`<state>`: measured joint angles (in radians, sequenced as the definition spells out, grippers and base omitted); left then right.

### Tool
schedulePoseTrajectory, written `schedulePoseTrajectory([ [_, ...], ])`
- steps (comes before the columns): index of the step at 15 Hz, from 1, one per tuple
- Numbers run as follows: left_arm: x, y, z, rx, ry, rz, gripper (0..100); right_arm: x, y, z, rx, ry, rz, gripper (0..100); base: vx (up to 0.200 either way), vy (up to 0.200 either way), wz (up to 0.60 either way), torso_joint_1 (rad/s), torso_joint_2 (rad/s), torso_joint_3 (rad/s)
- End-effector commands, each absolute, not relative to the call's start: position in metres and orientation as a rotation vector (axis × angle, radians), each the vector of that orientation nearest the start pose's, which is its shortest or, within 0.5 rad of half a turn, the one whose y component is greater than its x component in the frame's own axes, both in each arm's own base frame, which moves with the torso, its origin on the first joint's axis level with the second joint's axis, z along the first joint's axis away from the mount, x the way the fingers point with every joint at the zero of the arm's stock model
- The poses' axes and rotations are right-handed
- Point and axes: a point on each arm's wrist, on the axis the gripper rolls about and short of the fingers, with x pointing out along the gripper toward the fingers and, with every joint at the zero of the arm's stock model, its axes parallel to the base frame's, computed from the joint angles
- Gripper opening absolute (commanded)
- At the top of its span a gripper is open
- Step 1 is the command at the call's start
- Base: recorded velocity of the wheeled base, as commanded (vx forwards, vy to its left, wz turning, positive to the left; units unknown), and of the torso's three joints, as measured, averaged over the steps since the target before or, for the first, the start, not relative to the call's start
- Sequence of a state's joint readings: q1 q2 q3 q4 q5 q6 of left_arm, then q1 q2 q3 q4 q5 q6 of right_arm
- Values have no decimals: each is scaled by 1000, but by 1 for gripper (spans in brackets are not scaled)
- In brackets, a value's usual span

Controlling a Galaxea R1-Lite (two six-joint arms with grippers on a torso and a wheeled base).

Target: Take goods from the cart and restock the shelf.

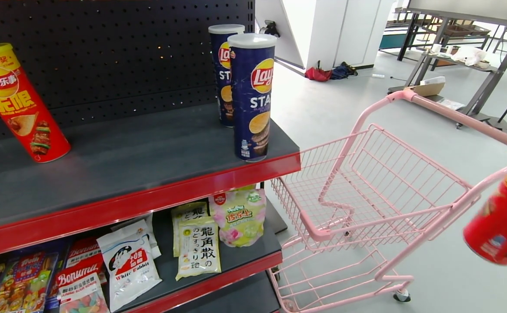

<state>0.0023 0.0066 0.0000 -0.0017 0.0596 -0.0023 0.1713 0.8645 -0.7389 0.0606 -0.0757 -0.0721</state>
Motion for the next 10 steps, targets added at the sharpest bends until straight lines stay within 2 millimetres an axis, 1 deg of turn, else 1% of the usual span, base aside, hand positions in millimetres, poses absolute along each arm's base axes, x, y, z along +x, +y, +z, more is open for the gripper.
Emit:
schedulePoseTrajectory([
  [1,-22,1,76,-3,5,63,100,3,-2,209,-113,143,7,0,0,0,0,0,0,0],
  [4,-22,1,76,5,8,51,100,-15,-4,200,-149,130,-14,0,0,0,0,0,0,0],
  [5,-22,1,76,5,8,51,100,-18,-4,199,-150,131,-14,0,0,0,0,0,0,0],
  [7,-22,1,76,5,6,51,100,-30,-5,189,-159,154,-15,0,0,0,0,0,0,0],
  [8,-22,1,76,5,6,51,100,-35,-5,186,-162,157,-13,0,0,0,0,0,0,0],
  [10,-22,1,76,5,5,51,100,-37,-6,184,-163,165,-12,0,0,0,0,25,-65,-47],
])
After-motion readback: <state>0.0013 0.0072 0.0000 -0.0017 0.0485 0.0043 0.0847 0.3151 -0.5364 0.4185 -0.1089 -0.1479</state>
